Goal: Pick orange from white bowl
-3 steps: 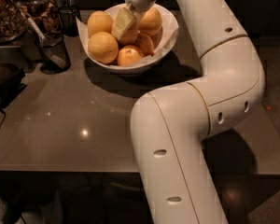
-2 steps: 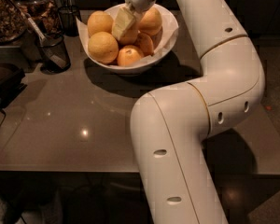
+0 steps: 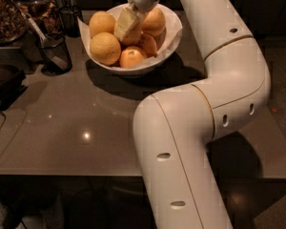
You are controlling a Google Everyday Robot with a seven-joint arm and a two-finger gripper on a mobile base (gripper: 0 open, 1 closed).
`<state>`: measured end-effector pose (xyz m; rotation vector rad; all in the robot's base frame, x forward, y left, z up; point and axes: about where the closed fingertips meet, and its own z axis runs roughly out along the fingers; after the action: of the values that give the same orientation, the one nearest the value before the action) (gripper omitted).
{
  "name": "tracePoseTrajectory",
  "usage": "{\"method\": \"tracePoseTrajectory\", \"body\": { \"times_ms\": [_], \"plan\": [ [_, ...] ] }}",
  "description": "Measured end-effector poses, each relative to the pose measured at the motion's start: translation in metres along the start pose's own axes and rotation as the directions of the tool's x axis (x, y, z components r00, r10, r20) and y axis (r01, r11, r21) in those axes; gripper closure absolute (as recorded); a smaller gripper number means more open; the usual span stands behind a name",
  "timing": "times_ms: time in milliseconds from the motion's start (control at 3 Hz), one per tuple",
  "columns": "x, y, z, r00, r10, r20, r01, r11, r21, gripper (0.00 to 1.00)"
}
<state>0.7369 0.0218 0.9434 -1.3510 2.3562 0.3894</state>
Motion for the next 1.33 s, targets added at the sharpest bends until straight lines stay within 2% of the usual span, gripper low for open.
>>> {"method": "tracePoseTrajectory", "body": {
  "times_ms": [333, 667, 1333],
  "plan": [
    [-0.0001, 0.0, -0.0001, 1.0, 0.0, 0.0, 0.0, 1.0, 0.0, 1.0],
    [-0.0001, 0.0, -0.0001, 1.0, 0.0, 0.0, 0.0, 1.0, 0.0, 0.81],
    [-0.0001, 0.0, -0.0001, 1.0, 0.0, 0.0, 0.0, 1.0, 0.0, 0.34]
  ]
}}
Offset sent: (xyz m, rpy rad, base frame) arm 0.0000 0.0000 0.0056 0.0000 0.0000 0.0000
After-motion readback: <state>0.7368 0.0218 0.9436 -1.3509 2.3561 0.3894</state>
